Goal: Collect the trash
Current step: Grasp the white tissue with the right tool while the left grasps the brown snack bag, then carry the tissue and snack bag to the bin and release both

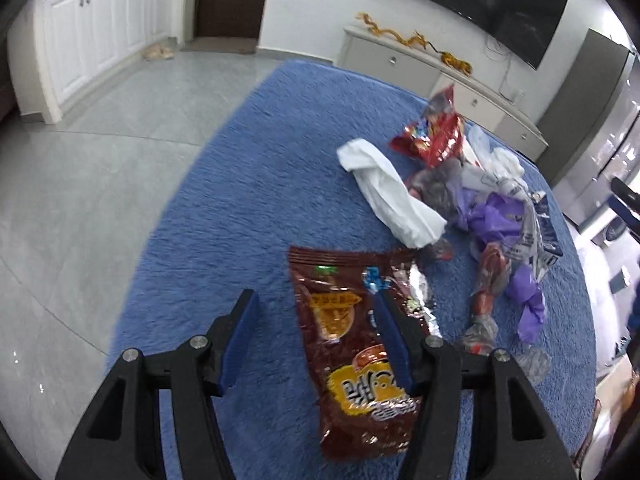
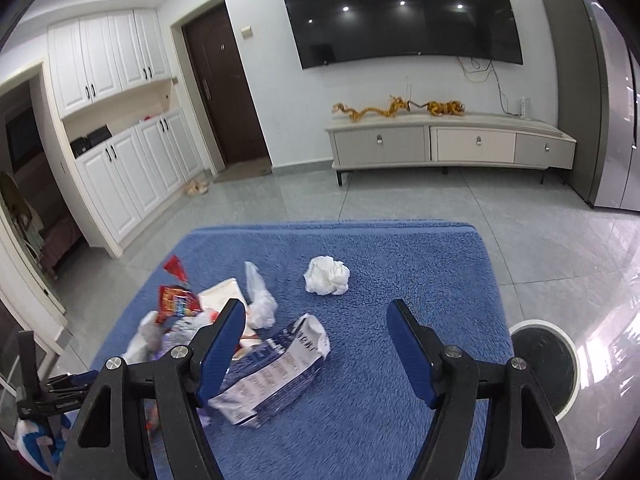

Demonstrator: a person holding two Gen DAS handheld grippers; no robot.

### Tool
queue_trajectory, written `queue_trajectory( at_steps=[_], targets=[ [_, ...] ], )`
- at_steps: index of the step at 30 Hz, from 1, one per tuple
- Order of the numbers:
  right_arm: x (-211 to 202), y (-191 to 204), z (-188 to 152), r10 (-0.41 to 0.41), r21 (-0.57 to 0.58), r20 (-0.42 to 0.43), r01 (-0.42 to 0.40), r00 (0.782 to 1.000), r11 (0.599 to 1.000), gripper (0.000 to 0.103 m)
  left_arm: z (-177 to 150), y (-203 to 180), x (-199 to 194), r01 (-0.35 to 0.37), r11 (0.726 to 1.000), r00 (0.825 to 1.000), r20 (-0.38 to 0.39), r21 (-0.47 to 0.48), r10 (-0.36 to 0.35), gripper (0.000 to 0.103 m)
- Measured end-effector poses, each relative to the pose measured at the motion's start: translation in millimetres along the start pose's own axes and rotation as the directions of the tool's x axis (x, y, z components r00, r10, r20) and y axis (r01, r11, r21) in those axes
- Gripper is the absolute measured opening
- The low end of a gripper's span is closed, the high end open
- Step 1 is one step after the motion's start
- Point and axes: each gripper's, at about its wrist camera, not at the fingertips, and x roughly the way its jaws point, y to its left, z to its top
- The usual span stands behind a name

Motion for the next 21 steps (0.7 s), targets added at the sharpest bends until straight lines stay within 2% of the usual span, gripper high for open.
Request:
queue_trajectory(
  at_steps=[3, 6, 12, 14, 16, 18, 20, 21],
  targets=[
    [33, -11, 8, -0.010, -0.005, -0.035, 0.009, 0.999, 1.000, 0.066, 1, -4, 2, 0.008, 1.000, 1.000, 0.004, 0.018, -0.009, 0.057],
    [70, -21, 14, 0.003, 0.001, -0.077, -0.003, 0.997, 1.000, 0.065, 4, -6, 5, 0.021, 1.000, 1.000, 0.003, 0.014, -0.021, 0.051],
    [141, -33, 24, 0.055, 0.028, -0.158, -0.051, 0.986, 0.998, 0.065, 12, -3, 9, 0.000, 1.000, 1.000, 0.002, 0.006, 0.000, 0.024],
    [162, -35, 26, 0.067, 0.041, -0.177, -0.060, 0.982, 0.997, 0.065, 13, -2, 9, -0.004, 1.000, 1.000, -0.001, 0.005, 0.004, 0.022],
    [179, -38, 27, 0.063, 0.047, -0.195, -0.055, 0.979, 0.997, 0.062, 12, -1, 7, -0.007, 1.000, 1.000, 0.000, 0.002, 0.007, 0.008],
    [192, -41, 25, 0.099, 0.072, -0.217, -0.085, 0.971, 0.994, 0.052, 11, 2, 4, 0.002, 1.000, 1.000, 0.010, -0.012, -0.002, 0.005],
    [198, -42, 23, 0.123, 0.087, -0.226, -0.106, 0.966, 0.991, 0.030, 10, 3, -1, 0.002, 1.000, 1.000, 0.026, -0.016, -0.001, 0.003],
    [198, -43, 22, 0.131, 0.094, -0.228, -0.112, 0.965, 0.989, 0.026, 10, 3, -4, 0.002, 1.000, 0.999, 0.032, -0.017, -0.002, 0.003]
  ],
)
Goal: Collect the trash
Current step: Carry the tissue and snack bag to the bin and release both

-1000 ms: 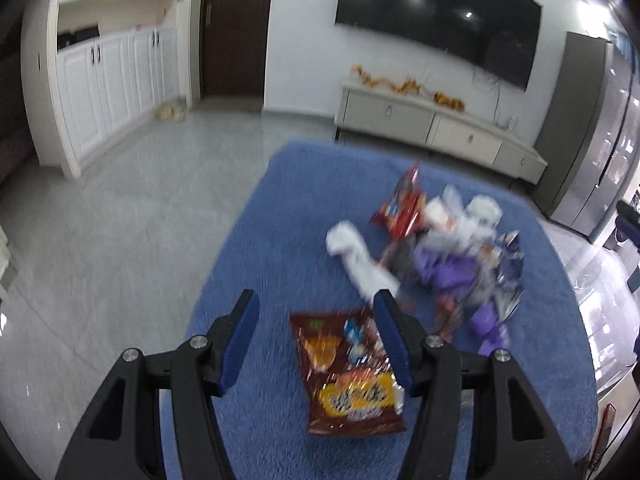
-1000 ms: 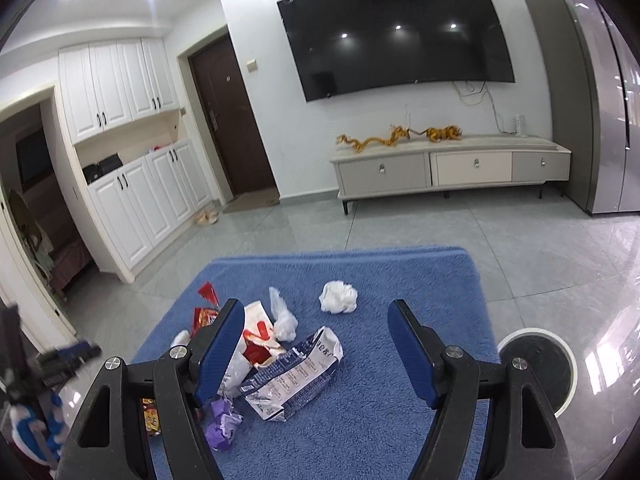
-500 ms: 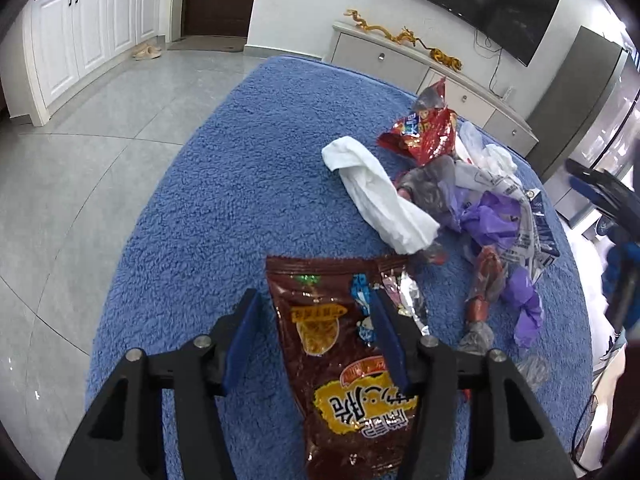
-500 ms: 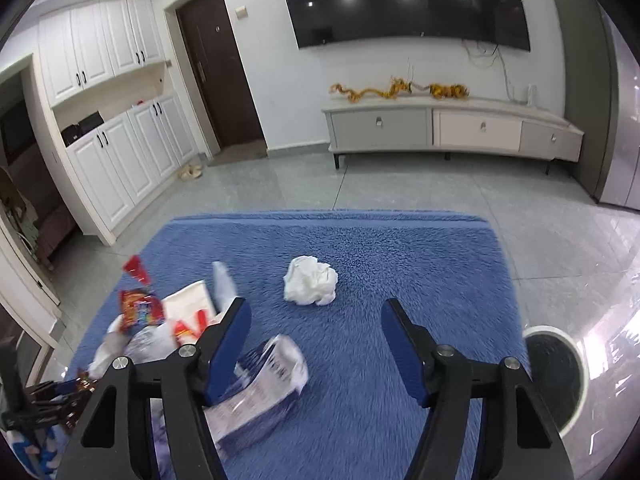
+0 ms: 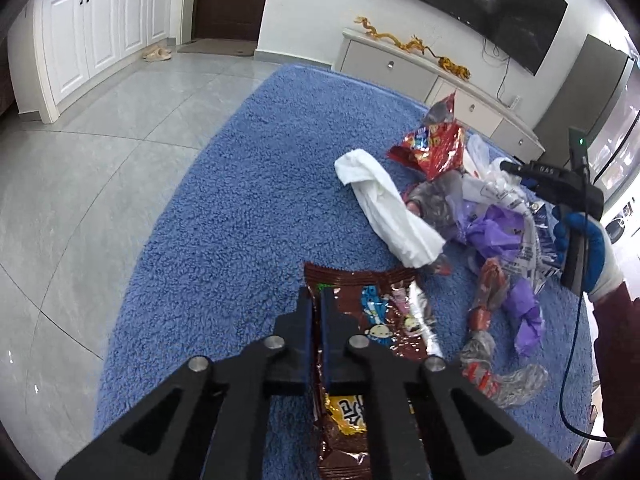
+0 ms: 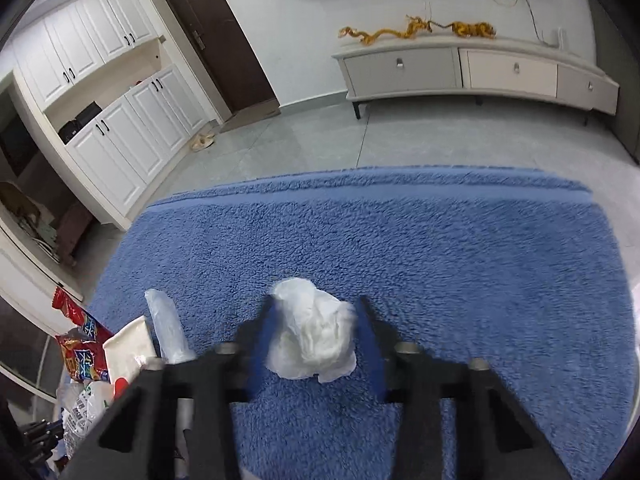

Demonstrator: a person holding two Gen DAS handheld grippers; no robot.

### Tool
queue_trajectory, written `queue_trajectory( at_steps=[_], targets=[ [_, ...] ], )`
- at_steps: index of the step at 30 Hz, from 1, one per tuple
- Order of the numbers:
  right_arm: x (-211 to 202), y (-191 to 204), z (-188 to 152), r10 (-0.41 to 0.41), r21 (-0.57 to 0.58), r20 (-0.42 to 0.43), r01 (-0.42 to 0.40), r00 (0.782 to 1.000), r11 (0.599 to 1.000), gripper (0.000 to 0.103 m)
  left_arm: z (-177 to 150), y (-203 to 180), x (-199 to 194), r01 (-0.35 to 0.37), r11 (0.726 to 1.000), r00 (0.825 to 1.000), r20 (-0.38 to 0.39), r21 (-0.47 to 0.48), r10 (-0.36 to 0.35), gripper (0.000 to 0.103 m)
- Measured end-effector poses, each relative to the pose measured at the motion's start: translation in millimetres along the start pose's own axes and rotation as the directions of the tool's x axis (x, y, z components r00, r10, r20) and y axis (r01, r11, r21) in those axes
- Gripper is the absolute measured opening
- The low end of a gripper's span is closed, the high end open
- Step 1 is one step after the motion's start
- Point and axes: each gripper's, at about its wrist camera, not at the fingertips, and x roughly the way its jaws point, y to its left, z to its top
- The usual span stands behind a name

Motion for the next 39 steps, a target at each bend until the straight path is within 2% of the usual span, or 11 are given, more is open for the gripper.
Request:
queue_trajectory(
  at_steps=[1, 3, 12, 16, 19, 25, 29, 34, 39],
  targets=[
    [-2, -1, -1, 0.009, 0.003, 0.003, -0.009, 1.000, 1.000, 0.019, 0, 0, -3, 0.000, 1.000, 1.000, 0.007, -0.002, 0.000, 0.003],
    [-11, -2, -4, 0.020, 0.006, 0.017, -0.020, 1.000, 1.000, 0.015, -2, 1, -10, -0.002, 1.000, 1.000, 0.021, -0.008, 0.002, 0.002],
    [-96, 1, -26, 0.042, 0.026, 0.145, -0.046, 0.989, 0.999, 0.014, 2, -4, -71, -0.009, 1.000, 0.991, 0.134, 0.002, 0.009, 0.002],
    [-142, 3, -45, 0.042, 0.044, 0.200, -0.052, 0.979, 0.998, 0.014, 16, -23, -97, 0.025, 0.998, 0.984, 0.177, 0.049, -0.034, 0.002],
    [-171, -1, -60, 0.028, 0.076, 0.239, -0.048, 0.971, 0.996, 0.014, 31, -50, -107, 0.069, 0.992, 0.978, 0.191, 0.110, -0.089, 0.002],
    [-222, -37, -94, -0.075, 0.193, 0.291, 0.018, 0.954, 0.981, 0.014, 56, -146, -100, 0.160, 0.949, 0.963, 0.169, 0.273, -0.212, 0.002],
    [-252, -75, -115, -0.175, 0.310, 0.319, 0.072, 0.931, 0.948, 0.014, 69, -228, -75, 0.222, 0.901, 0.952, 0.118, 0.373, -0.283, 0.002],
    [-280, -133, -134, -0.311, 0.470, 0.323, 0.133, 0.894, 0.873, 0.014, 74, -326, -29, 0.271, 0.846, 0.946, 0.034, 0.458, -0.322, 0.002],
    [-286, -190, -147, -0.400, 0.587, 0.279, 0.174, 0.873, 0.790, 0.014, 73, -420, 26, 0.282, 0.792, 0.948, -0.031, 0.542, -0.316, 0.002]
  ],
)
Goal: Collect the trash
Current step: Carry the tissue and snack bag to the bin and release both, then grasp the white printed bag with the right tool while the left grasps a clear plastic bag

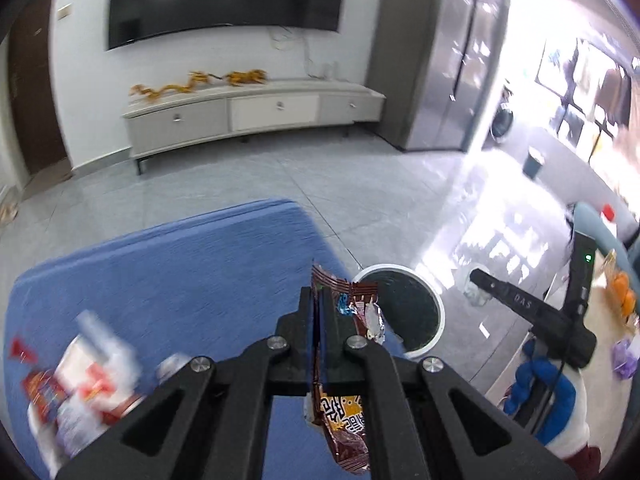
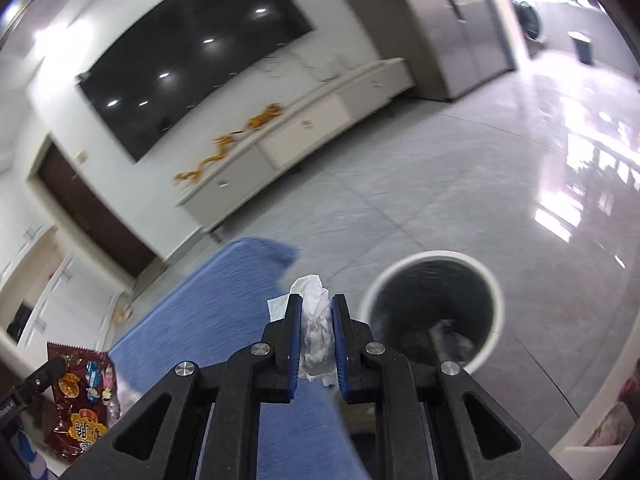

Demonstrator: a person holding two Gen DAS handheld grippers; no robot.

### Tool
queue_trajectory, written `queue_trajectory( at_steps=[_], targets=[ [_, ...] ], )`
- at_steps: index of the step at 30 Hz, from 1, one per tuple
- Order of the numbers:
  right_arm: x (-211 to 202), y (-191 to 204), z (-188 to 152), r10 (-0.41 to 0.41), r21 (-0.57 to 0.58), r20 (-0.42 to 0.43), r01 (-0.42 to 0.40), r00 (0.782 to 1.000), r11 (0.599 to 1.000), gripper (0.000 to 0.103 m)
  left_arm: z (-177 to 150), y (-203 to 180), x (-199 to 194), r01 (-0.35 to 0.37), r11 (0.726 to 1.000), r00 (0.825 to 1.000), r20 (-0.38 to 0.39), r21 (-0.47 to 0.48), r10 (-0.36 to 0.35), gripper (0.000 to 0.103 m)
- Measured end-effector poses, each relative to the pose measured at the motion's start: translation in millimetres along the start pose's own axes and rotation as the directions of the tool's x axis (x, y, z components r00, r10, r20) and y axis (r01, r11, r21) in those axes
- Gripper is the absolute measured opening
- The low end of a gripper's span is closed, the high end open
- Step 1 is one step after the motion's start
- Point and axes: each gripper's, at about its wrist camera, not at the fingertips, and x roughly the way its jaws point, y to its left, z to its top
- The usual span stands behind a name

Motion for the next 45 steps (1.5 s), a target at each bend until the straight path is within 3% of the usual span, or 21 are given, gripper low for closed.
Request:
queue_trajectory(
  at_steps=[9, 16, 21, 29, 35, 40, 45],
  targets=[
    [66, -75, 10, -0.111, 0.167, -0.079, 0.123, 0.991, 0.978, 0.014, 37, -88, 161, 0.000, 0.996, 0.984, -0.176, 0.091, 0.016, 0.002],
    [126, -113, 7, -0.112, 0.236, -0.179, 0.153, 0.977, 0.960, 0.015, 35, -112, 239, -0.002, 0.995, 0.964, -0.266, 0.102, 0.030, 0.003],
    [153, -129, 5, -0.121, 0.239, -0.233, 0.177, 0.965, 0.955, 0.019, 32, -118, 278, 0.036, 0.997, 0.945, -0.328, 0.065, -0.013, 0.004],
    [162, -137, 3, -0.156, 0.236, -0.244, 0.214, 0.957, 0.948, 0.042, 37, -125, 290, 0.061, 0.996, 0.937, -0.349, 0.072, -0.032, 0.007],
    [142, -133, 7, -0.165, 0.251, -0.210, 0.216, 0.964, 0.943, 0.042, 36, -127, 288, 0.084, 0.995, 0.931, -0.359, 0.045, -0.062, 0.008],
    [112, -122, 15, -0.164, 0.265, -0.146, 0.199, 0.976, 0.944, 0.042, 37, -114, 253, 0.083, 0.997, 0.946, -0.314, -0.012, -0.082, 0.008],
    [73, -90, 29, -0.128, 0.233, -0.058, 0.138, 0.990, 0.963, 0.046, 43, -94, 186, 0.054, 0.998, 0.976, -0.210, -0.041, -0.062, 0.009]
  ],
)
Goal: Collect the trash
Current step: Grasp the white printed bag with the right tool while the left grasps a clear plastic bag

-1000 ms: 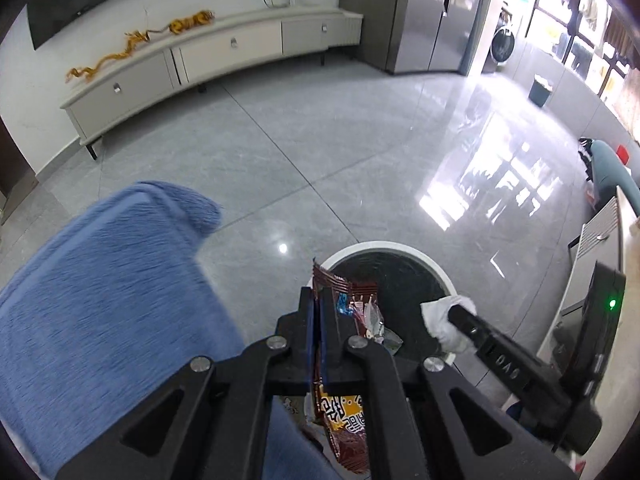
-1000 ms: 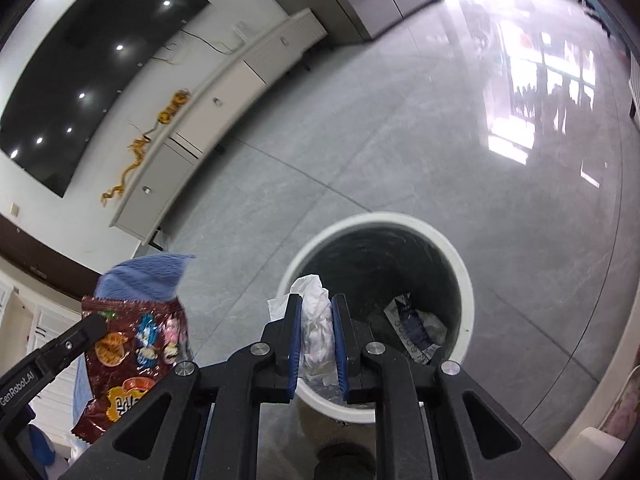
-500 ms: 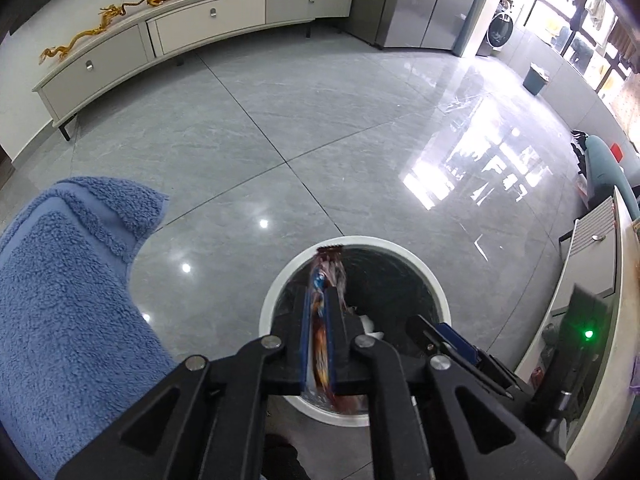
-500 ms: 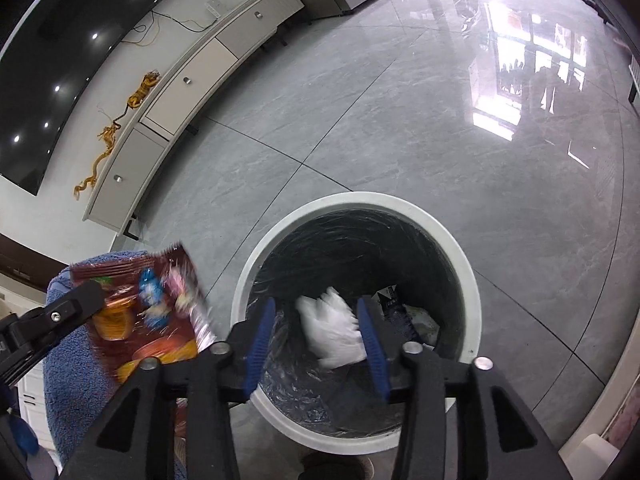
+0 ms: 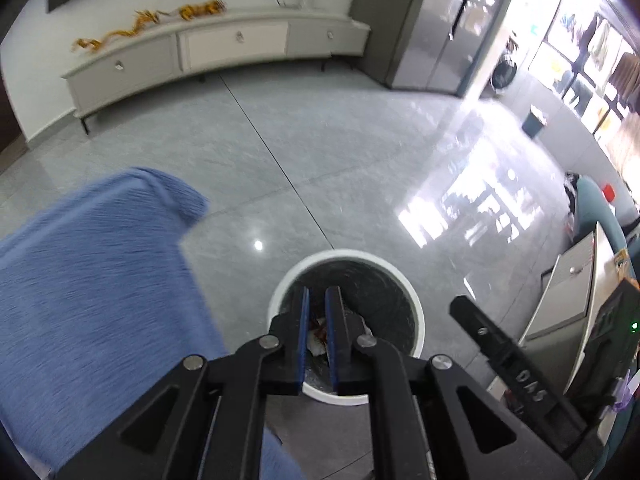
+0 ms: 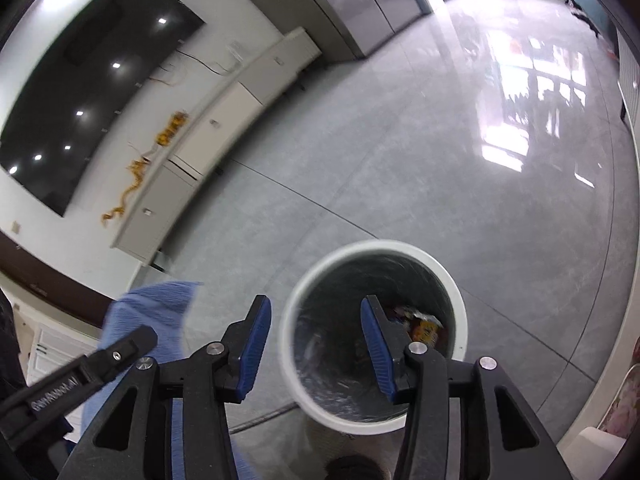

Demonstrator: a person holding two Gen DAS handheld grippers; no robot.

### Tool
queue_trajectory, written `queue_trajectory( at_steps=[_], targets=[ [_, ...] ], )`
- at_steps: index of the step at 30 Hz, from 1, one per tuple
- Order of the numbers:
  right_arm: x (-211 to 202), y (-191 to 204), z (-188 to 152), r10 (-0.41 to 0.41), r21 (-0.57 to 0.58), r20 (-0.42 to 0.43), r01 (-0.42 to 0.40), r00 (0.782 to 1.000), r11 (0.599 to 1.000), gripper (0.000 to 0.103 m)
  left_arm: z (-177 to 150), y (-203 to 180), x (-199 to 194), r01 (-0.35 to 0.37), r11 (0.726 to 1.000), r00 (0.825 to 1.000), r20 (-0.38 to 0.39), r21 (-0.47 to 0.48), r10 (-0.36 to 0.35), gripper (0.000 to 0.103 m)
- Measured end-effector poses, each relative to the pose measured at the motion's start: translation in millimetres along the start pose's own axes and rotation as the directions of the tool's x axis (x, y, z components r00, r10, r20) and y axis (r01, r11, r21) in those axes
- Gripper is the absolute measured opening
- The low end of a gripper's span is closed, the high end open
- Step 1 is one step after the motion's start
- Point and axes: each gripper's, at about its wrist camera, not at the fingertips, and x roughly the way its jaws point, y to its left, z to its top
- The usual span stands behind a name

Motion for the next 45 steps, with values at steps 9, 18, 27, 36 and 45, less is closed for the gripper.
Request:
queue_trajectory(
  at_steps=[9, 18, 27, 36, 45],
  targets=[
    [-95, 73, -19, 0.157, -0.161, 0.089, -0.142, 0.984, 0.977, 0.052, -31, 42, -149, -0.046, 0.995, 0.969, 0.238, -0.083, 0.065, 0.046],
    [-173, 143, -67, 0.317, -0.353, 0.088, -0.268, 0.944, 0.897, 0.054, -92, 108, -294, -0.095, 0.974, 0.879, 0.442, -0.208, 0.180, 0.058],
    [-232, 195, -106, 0.443, -0.523, 0.093, -0.334, 0.892, 0.784, 0.061, -177, 186, -393, -0.261, 0.903, 0.732, 0.539, -0.343, 0.416, 0.058],
    [-238, 219, -132, 0.484, -0.608, 0.049, -0.358, 0.874, 0.708, 0.062, -243, 245, -414, -0.322, 0.853, 0.748, 0.442, -0.410, 0.495, 0.058],
    [-195, 222, -158, 0.444, -0.641, -0.070, -0.382, 0.893, 0.666, 0.062, -303, 297, -398, -0.329, 0.791, 0.785, 0.316, -0.516, 0.533, 0.058]
  ],
)
